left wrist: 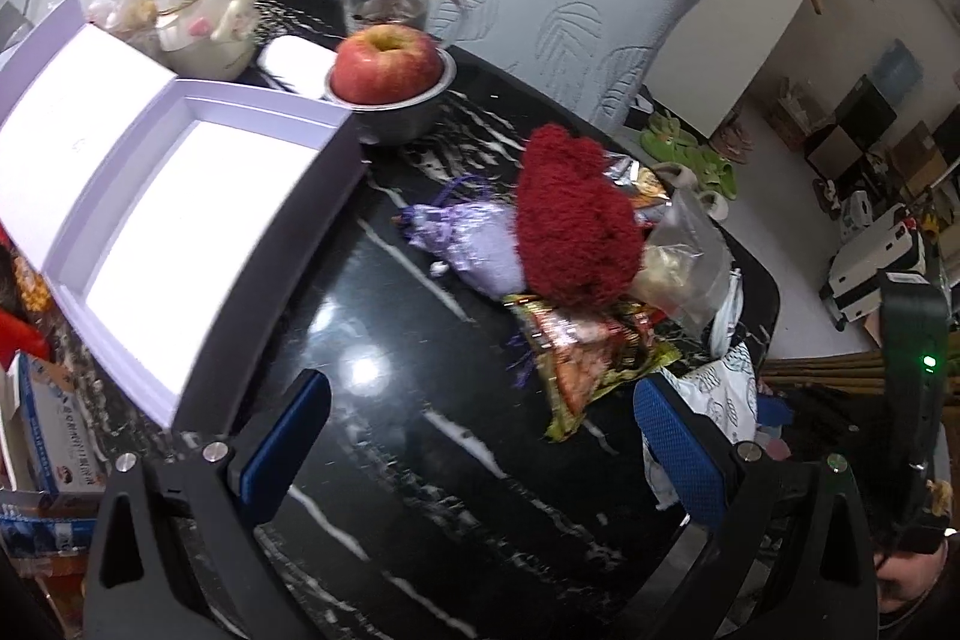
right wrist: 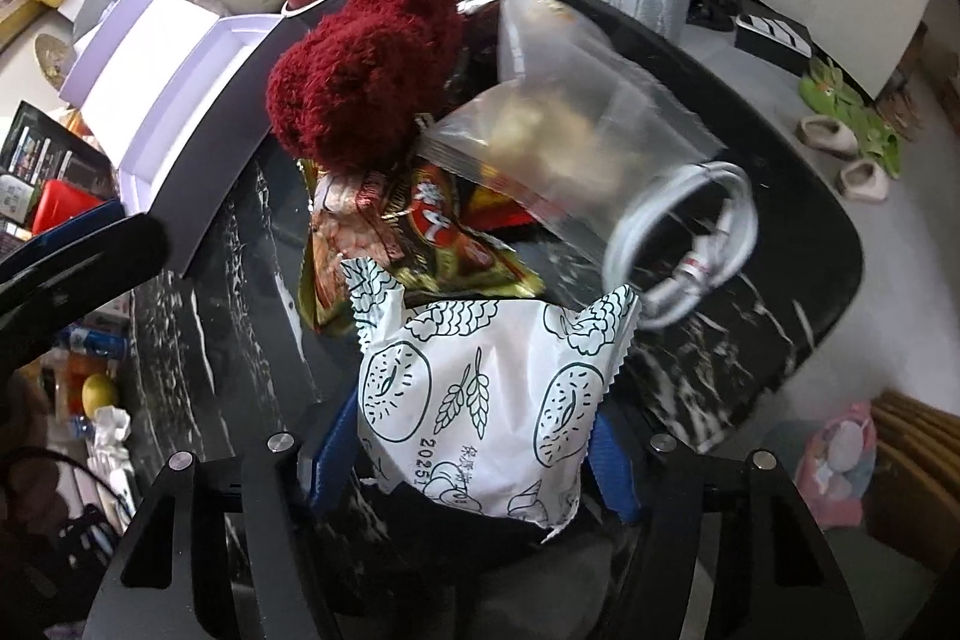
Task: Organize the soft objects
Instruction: 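Grasp the white printed snack pouch with the right tool while the left tool grasps the brown-gold snack bag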
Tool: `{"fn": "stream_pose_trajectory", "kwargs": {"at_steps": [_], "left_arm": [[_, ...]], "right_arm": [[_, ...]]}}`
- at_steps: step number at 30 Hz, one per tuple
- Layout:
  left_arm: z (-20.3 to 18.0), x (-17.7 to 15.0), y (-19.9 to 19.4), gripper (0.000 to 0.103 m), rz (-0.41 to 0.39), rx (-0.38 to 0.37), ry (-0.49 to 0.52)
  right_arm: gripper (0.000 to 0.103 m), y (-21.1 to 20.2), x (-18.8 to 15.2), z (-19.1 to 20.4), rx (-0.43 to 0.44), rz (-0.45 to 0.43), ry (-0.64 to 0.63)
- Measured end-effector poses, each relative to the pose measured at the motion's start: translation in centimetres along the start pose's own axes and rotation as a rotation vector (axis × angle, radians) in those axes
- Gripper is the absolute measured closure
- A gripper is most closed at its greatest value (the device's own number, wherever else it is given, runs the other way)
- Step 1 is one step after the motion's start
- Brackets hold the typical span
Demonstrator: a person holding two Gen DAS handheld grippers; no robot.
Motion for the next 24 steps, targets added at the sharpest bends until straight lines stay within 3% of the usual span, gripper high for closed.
{"fn": "stream_pose_trajectory", "kwargs": {"at_steps": [11,20,24], "left_arm": [[-3.0,1.5,5.1,0.0,0.009,-0.11,-0.013],[-2.3,1.9,9.9,0.0,0.062,-0.042,-0.119],[-2.1,1.3,11.3,0.0,0.093,-0.007,-0.108]], "right_arm": [[0.037,-2.6,-1.1,-4.7,-0.063,-0.021,0.057],[0.037,-2.6,-0.9,-7.1,-0.087,-0.008,0.092],[0.037,-2.4,-0.6,-7.5,-0.086,-0.001,0.09]]}}
Point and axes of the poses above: each gripper's, at about its wrist camera, not at the fingertips, and y roughly the way its jaws point, z to its left, x to its top, the point moved 3 cm from there along y, roughly the way its jaws point, and after that the axes turned 15 degrees about -x, right-handed, at the moved point
